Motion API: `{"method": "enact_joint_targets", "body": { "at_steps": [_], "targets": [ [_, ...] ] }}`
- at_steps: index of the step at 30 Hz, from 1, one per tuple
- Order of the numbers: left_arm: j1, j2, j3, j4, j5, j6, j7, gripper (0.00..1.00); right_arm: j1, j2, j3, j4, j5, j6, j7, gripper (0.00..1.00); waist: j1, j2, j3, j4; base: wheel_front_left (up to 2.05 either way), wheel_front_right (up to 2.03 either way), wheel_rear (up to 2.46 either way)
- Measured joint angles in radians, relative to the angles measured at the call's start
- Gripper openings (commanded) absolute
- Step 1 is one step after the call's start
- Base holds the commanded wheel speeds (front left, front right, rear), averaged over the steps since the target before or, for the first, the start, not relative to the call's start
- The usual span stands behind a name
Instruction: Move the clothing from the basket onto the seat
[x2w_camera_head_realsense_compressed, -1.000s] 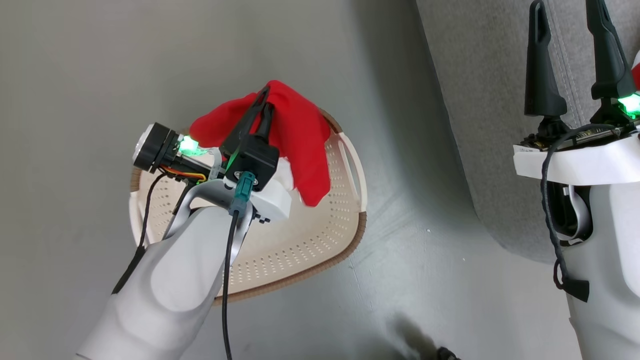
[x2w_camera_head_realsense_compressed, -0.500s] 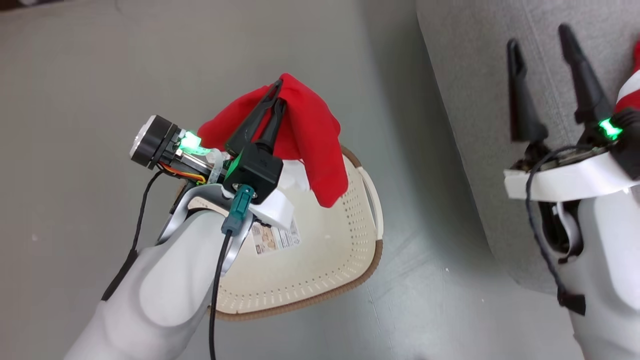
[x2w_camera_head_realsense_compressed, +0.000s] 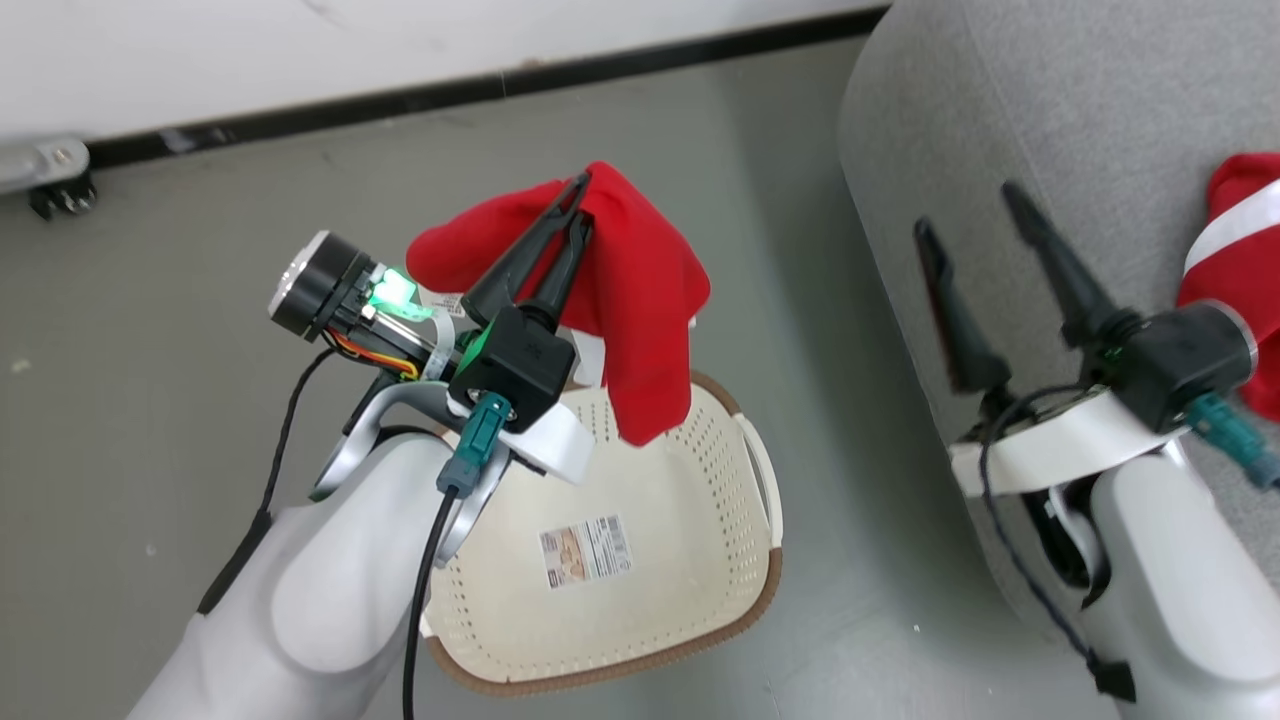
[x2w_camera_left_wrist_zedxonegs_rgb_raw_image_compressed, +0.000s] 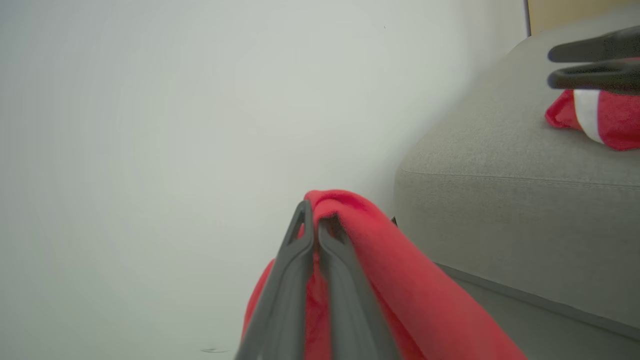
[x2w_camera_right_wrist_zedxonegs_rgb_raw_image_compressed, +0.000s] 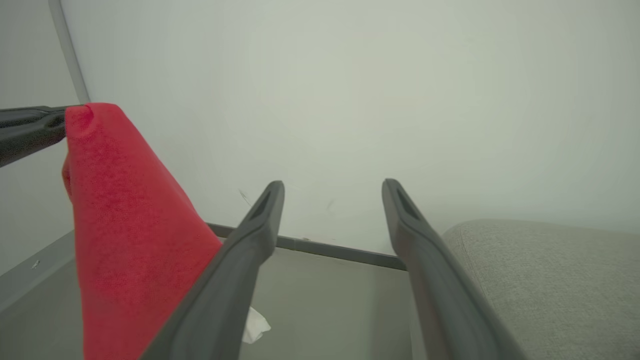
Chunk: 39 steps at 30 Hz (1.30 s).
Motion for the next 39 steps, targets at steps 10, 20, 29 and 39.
{"method": "enact_joint_targets", "body": {
  "at_steps": [10,20,29,39],
  "targets": [
    [0.01,0.012,-0.013,-0.042,-0.009,-0.039,0.0,0.0,0.074,-0.012,0.1,0.063,0.028,0.0,0.001,1.0,0.0,0.0,-0.118,0.016,0.0,0.0,0.0],
    [0.003,0.012,-0.025,-0.109,-0.014,-0.076,0.0,0.0,0.138,-0.041,0.179,0.123,0.049,0.0,0.028,1.0,0.0,0.0,-0.218,0.032,0.0,0.0,0.0],
    [0.003,0.011,-0.028,-0.141,-0.038,-0.097,0.0,0.0,0.157,-0.076,0.242,0.151,0.063,0.0,0.059,1.0,0.0,0.0,-0.286,0.045,0.0,0.0,0.0],
    [0.004,0.002,-0.043,-0.15,-0.054,-0.121,0.0,0.0,0.153,-0.098,0.337,0.179,0.067,0.0,0.09,1.0,0.0,0.0,-0.337,0.061,0.0,0.0,0.0]
  ]
}}
